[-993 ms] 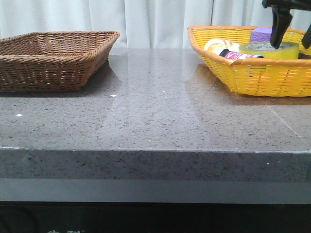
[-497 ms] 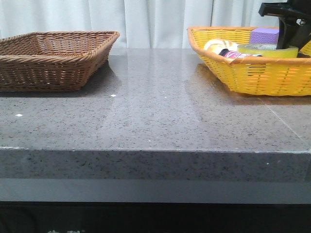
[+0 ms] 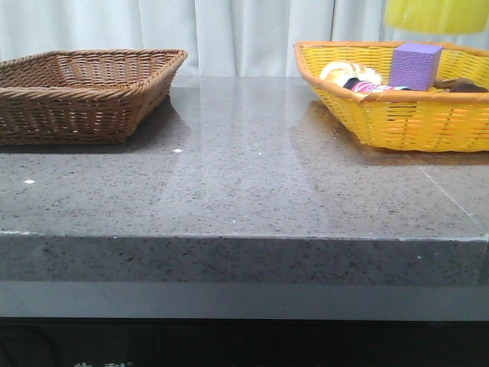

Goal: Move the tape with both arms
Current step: 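Grip the yellow tape roll with the right gripper and lift it out, then set the tape roll on the table between baskets, open right gripper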

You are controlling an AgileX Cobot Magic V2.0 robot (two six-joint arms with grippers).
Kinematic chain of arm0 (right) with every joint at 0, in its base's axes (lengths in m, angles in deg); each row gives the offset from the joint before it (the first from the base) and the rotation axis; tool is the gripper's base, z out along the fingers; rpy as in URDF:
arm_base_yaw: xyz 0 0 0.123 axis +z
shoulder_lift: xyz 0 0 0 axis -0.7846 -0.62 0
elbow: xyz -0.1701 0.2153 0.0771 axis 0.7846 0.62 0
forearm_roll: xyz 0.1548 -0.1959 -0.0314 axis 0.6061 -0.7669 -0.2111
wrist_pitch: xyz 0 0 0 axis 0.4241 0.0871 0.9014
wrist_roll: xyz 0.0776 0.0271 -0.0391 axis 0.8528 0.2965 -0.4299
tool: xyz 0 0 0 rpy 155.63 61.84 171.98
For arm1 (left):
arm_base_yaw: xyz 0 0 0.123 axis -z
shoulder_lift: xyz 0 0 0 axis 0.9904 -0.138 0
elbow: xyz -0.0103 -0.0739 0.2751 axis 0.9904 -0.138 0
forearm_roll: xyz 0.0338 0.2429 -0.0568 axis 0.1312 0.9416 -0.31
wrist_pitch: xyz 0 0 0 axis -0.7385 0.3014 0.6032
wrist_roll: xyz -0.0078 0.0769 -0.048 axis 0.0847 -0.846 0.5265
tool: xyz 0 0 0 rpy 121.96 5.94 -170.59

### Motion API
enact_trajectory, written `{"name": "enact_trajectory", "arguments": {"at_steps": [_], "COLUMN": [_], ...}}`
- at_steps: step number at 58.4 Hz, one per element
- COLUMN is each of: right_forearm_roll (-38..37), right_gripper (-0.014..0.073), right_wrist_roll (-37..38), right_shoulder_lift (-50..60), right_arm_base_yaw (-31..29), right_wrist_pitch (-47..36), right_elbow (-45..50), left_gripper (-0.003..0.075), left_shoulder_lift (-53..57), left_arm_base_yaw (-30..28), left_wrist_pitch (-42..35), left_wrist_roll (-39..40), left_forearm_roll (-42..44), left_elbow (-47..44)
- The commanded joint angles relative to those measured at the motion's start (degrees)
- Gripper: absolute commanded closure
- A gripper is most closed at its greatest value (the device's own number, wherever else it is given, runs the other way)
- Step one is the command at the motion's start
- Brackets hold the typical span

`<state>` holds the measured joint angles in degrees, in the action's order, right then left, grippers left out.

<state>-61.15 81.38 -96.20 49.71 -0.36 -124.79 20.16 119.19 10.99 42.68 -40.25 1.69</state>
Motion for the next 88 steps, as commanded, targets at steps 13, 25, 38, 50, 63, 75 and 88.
{"name": "enact_trajectory", "arguments": {"at_steps": [13, 25, 38, 50, 63, 75, 88], "right_forearm_roll": [1.13, 1.08, -1.14, -2.77, -4.48, -5.02, -5.09], "right_gripper": [0.0454, 0.0454, 0.0454, 0.0454, 0.0454, 0.0417, 0.0190], "right_wrist_roll": [-2.27, -4.12, -4.17, -4.23, -4.23, -4.23, -4.23], "right_shoulder_lift": [11.61, 9.79, 4.25, -2.10, -7.64, -10.92, -10.68], "right_arm_base_yaw": [12.85, 23.98, 30.82, 32.67, 32.67, 32.67, 32.67], "right_wrist_pitch": [-3.18, -2.98, -1.90, -1.51, -2.14, -1.51, -1.66], "right_elbow": [-1.93, -1.82, -1.74, -1.74, -1.74, -1.74, -2.58], "left_gripper": [0.0228, 0.0228, 0.0228, 0.0228, 0.0229, 0.0229, 0.0229], "left_shoulder_lift": [0.07, 0.07, 0.07, 0.07, 0.07, 0.07, 0.07], "left_arm_base_yaw": [0.46, 0.46, 0.46, 0.46, 0.46, 0.46, 0.46], "left_wrist_pitch": [-4.08, -4.08, -4.08, -4.08, -4.08, -4.08, -4.08], "left_wrist_roll": [0.10, 0.10, 0.10, 0.10, 0.10, 0.10, 0.10], "left_forearm_roll": [-0.59, -0.59, -0.59, -0.59, -0.59, -0.59, -0.59], "left_elbow": [1.97, 1.97, 1.97, 1.97, 1.97, 1.97, 1.97]}}
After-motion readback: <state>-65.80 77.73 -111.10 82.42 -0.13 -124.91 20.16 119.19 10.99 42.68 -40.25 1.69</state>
